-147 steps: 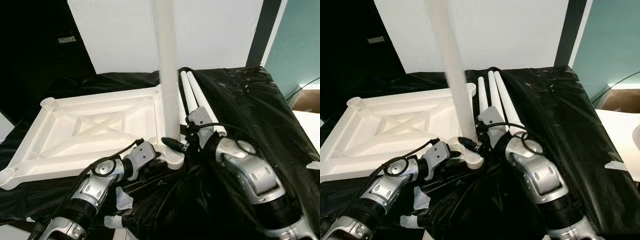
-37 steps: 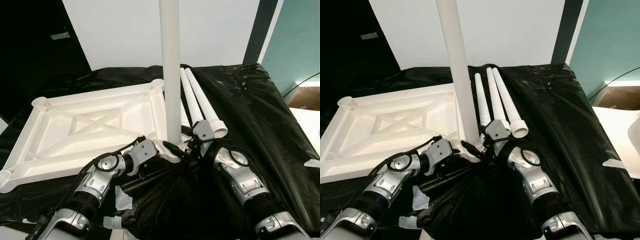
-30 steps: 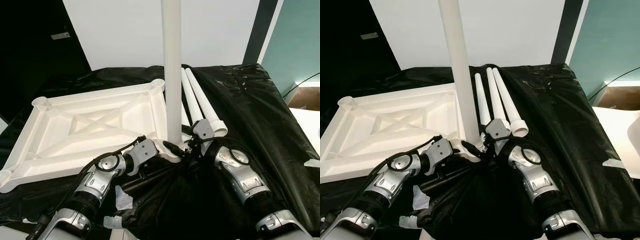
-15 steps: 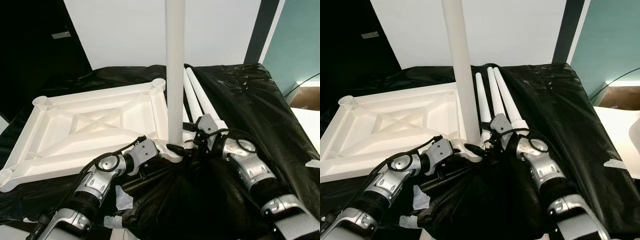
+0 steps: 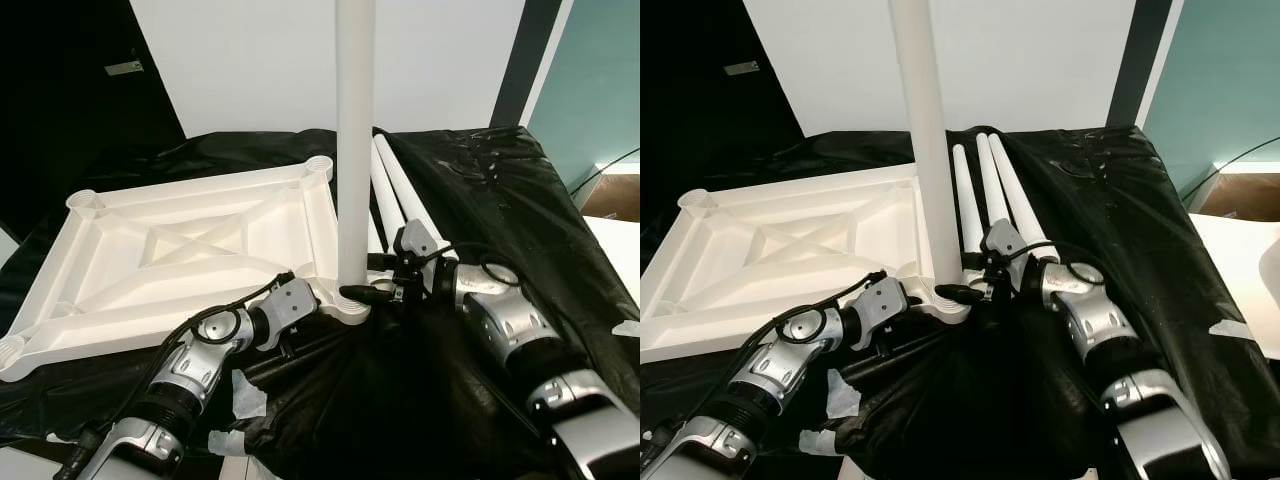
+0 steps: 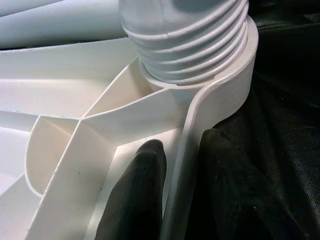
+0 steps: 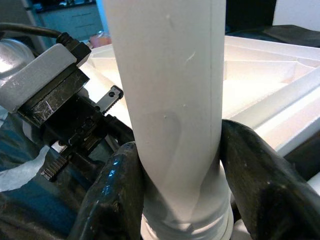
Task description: Building children table
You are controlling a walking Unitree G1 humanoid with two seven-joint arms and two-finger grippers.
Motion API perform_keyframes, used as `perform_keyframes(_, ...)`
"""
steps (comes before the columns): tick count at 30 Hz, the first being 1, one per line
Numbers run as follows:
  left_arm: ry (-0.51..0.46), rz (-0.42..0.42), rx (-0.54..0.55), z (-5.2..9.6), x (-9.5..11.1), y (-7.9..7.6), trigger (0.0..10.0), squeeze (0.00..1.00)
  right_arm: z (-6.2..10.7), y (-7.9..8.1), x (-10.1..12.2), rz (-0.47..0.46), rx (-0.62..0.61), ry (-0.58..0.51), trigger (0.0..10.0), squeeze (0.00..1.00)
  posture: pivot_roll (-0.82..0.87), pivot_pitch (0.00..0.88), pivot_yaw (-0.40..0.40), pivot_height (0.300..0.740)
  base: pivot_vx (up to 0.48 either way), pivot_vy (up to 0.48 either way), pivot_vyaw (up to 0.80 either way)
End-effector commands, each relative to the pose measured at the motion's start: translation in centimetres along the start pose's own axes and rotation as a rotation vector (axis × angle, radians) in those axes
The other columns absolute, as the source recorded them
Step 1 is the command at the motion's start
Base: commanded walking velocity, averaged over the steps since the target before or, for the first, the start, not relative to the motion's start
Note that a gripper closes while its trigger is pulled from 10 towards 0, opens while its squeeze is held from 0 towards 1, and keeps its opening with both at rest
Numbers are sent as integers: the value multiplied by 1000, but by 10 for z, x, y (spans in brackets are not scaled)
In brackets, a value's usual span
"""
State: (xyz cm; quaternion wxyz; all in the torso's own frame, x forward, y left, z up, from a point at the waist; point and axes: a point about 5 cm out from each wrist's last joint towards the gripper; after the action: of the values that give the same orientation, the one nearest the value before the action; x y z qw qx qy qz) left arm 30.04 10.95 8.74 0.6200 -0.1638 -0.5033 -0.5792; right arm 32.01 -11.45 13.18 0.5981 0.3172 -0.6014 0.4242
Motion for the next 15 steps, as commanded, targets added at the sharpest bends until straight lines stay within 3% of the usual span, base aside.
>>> perform_keyframes(1,78,66,-68,-1,-22,-21,10000,0,9,-9,-6,-24,-82,37,0,0,44,0,57,740,0,0,0)
perform_keyframes(2,77,68,-69,-1,-22,-21,10000,0,6,-1,-11,-59,-147,5,0,0,44,0,57,740,0,0,0)
perform_keyframes(6,77,68,-69,-1,-22,-21,10000,0,6,-1,-11,-59,-147,5,0,0,44,0,57,740,0,0,0)
perform_keyframes(7,76,72,-78,-1,-22,-22,2078,0,0,17,-19,-96,-245,-58,0,0,42,0,63,740,0,0,0)
perform_keyframes(8,71,78,-96,0,-22,-23,0,0,-3,29,-25,-113,-328,-93,8039,0,36,0,69,740,0,0,0)
perform_keyframes(9,71,78,-96,0,-22,-23,0,0,-3,29,-25,-113,-328,-93,8039,0,36,0,69,740,0,0,0)
perform_keyframes(10,66,82,-109,1,-22,-23,0,0,-5,37,-27,-122,-377,-113,10000,0,36,0,69,740,0,0,0)
perform_keyframes(12,66,82,-109,1,-22,-23,0,0,-5,37,-27,-122,-377,-113,10000,0,36,0,69,740,0,0,0)
perform_keyframes(13,67,79,-109,1,-21,-22,10000,0,-4,37,-26,-99,-409,-122,10000,0,28,0,75,740,0,0,0)
perform_keyframes(15,69,74,-107,0,-21,-21,10000,0,-3,33,-25,-74,-418,-115,10000,0,28,0,75,740,0,0,0)
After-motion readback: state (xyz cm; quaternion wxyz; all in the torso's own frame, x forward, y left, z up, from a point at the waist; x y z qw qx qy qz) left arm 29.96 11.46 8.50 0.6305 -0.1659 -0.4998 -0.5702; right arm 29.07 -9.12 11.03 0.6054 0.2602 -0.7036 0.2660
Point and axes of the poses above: a point about 5 cm out from each wrist's last joint towards the gripper, its own z axis pointing back from the gripper into the wrist, its own x axis along the axis of the wrist's last joint, y = z × x, and after that the axes turned 4 degrees about -z, right-handed
